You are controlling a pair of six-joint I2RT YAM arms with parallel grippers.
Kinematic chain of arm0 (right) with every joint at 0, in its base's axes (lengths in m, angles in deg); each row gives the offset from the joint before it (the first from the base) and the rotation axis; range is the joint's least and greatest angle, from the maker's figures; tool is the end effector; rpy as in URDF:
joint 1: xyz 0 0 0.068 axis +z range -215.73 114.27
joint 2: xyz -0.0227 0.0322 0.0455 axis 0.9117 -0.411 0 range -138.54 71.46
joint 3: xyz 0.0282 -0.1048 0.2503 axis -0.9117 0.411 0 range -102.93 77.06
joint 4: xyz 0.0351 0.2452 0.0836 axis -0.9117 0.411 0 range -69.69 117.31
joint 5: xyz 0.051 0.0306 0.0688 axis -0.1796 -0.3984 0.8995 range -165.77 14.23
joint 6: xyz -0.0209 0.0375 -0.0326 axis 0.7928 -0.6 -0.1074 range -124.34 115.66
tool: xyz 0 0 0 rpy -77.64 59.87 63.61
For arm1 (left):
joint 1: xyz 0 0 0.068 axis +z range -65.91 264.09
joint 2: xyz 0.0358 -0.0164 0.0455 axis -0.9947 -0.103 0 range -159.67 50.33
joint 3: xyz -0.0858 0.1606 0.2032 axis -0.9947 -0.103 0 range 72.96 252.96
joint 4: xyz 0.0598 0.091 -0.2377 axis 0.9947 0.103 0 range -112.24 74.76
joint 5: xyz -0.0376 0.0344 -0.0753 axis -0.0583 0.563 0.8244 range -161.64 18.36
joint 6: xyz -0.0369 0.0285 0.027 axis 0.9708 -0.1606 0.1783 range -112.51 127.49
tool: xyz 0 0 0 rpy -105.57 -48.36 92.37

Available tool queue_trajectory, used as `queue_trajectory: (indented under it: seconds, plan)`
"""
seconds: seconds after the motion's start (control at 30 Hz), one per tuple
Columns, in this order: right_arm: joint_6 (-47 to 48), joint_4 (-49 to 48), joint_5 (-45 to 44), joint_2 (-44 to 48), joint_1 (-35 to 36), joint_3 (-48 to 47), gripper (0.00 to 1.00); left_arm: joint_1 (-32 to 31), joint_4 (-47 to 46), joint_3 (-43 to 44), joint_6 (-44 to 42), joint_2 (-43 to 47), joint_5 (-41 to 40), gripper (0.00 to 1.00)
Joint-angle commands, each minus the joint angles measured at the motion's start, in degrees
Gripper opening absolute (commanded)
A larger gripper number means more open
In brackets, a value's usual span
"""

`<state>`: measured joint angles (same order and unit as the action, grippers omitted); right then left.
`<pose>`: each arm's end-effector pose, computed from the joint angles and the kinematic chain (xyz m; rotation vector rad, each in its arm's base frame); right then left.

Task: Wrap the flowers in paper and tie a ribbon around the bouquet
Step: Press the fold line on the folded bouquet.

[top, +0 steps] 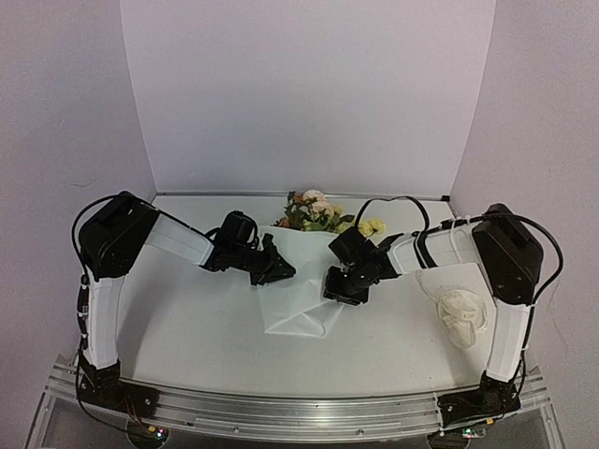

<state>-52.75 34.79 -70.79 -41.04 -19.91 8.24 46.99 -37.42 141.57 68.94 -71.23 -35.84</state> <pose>0.2748 0.2872 0.1386 0.0282 2.7512 0.6563 0.3345 -0.2789 0.1161 -0.1449 2.6080 -1.5020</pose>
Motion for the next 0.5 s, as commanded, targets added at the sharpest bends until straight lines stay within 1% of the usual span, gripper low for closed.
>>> queue_trajectory:
  seconds: [0.0,0.13,0.3,0.47]
  plan:
    - [3.2,4.0,-1.5,6.3,0.0,-2.1,0.41,0.0,0.9,-0.9,-0.8,6.0,-0.6,0.11]
    - [2.7,6.4,-2.2,10.5,0.0,-1.8,0.43,-0.1,1.5,-2.5,-1.4,8.3,-0.3,0.11]
    - [0.8,7.1,-1.4,13.2,0.6,0.2,0.42,-0.3,1.7,-2.9,-2.3,9.3,1.2,0.11]
    - [-2.0,6.2,-2.9,14.5,2.7,3.6,0.38,-0.8,1.8,-2.8,-2.6,9.1,2.3,0.11]
